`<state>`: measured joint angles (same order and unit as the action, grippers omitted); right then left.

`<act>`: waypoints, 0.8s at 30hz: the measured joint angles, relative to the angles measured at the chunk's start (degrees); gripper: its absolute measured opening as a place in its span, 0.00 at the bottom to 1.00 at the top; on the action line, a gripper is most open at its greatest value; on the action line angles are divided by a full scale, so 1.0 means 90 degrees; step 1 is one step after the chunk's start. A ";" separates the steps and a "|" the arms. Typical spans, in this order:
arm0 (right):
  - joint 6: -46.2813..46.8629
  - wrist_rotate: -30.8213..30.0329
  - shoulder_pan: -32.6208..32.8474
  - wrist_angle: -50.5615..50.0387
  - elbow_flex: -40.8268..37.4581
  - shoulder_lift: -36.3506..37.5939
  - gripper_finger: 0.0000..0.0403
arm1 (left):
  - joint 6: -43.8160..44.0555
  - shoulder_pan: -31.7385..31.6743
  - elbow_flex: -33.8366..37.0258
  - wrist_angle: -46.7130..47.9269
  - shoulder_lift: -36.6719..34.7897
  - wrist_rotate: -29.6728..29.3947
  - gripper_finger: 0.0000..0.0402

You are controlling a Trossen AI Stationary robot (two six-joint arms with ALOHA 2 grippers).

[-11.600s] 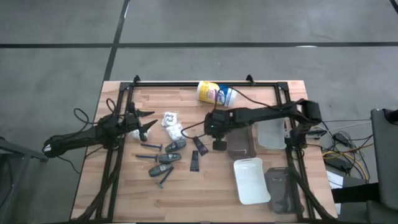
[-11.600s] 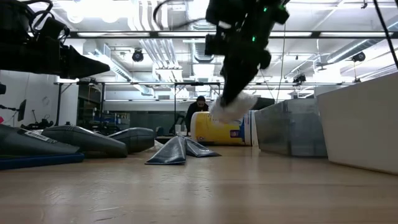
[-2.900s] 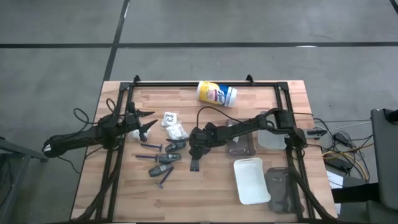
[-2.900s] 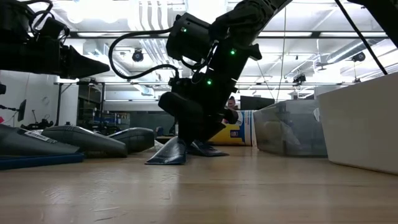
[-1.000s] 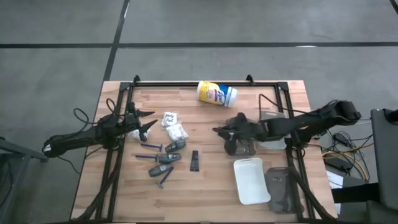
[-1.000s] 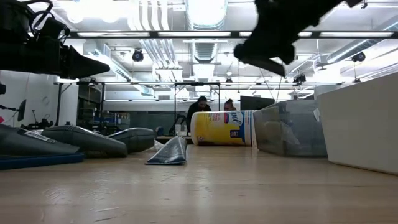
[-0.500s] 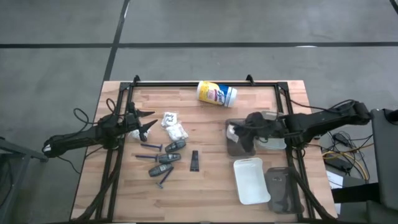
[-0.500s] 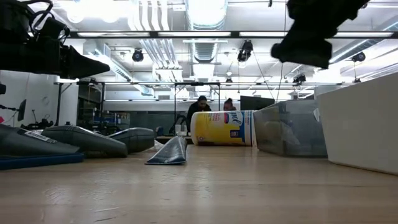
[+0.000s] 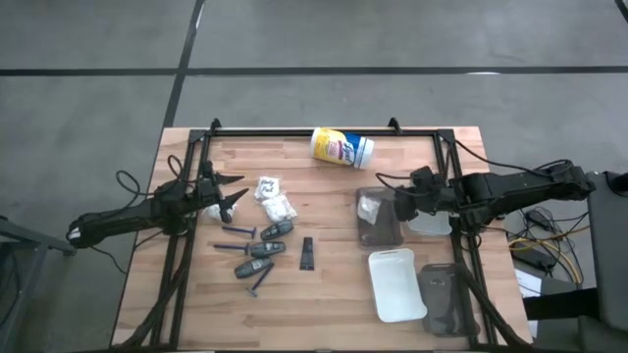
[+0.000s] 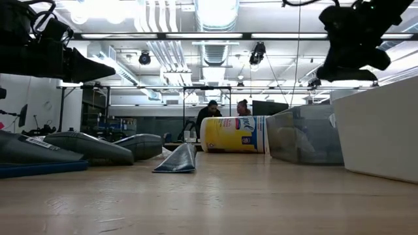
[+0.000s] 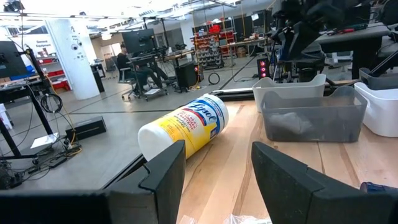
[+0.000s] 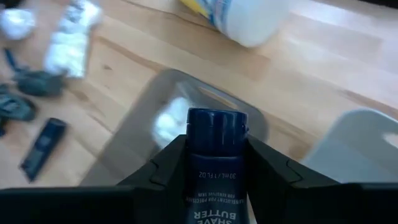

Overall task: Pick & Place Travel size toiletries
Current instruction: Put the top shave cream into the gray bin

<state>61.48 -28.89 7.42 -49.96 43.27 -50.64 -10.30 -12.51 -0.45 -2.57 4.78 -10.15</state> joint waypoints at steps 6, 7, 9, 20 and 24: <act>0.0692 0.0001 -0.0031 -0.1091 -0.0005 0.0072 0.34 | 0.0000 0.0002 0.0000 0.0000 0.0000 0.0000 0.47; 0.0849 0.0000 -0.0053 -0.1276 -0.0005 0.0094 0.34 | 0.0000 0.0000 0.0000 0.0000 0.0000 0.0000 0.47; 0.1183 -0.0006 -0.0096 -0.1609 -0.0009 0.0117 0.35 | 0.0000 0.0002 -0.0002 0.0000 0.0000 0.0000 0.47; 0.2253 -0.0334 -0.0250 -0.1907 -0.0244 -0.0109 0.32 | 0.0000 0.0000 -0.0001 -0.0002 0.0000 -0.0027 0.47; 0.2749 -0.0339 -0.0248 -0.1903 -0.0587 -0.0323 0.36 | 0.0000 0.0000 -0.0002 0.0000 0.0000 -0.0027 0.47</act>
<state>86.22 -31.94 5.19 -67.09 37.98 -53.55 -10.31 -12.51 -0.47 -2.57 4.78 -10.39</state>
